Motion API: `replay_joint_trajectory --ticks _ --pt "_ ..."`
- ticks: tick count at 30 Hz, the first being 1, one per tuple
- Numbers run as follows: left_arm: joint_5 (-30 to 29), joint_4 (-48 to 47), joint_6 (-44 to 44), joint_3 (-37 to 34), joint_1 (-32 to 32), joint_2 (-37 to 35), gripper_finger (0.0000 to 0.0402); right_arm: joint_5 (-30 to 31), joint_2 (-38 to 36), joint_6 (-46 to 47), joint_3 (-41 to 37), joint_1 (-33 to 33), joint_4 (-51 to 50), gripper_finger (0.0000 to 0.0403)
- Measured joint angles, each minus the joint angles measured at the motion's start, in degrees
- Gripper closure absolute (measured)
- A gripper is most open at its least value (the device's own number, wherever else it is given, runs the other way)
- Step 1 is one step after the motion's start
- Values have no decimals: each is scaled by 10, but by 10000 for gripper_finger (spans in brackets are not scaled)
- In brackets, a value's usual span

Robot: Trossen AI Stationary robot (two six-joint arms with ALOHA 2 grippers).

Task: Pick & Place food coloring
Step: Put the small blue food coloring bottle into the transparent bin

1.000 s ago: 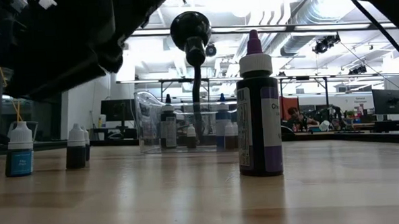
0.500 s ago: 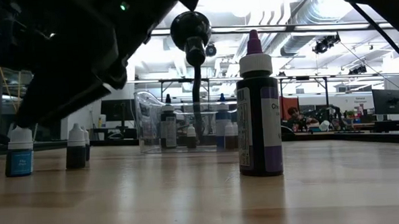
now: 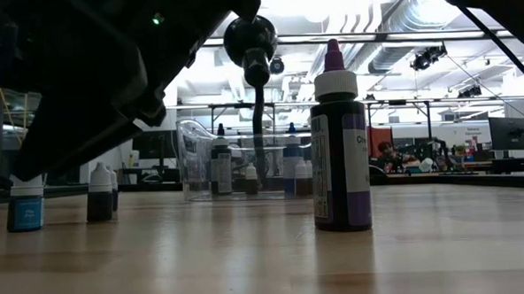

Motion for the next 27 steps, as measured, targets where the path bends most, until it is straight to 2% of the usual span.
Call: replay_joint_trajectory --ticks 27 --pt "0 0 0 0 0 0 124 -15 11 14 0 -4 29 197"
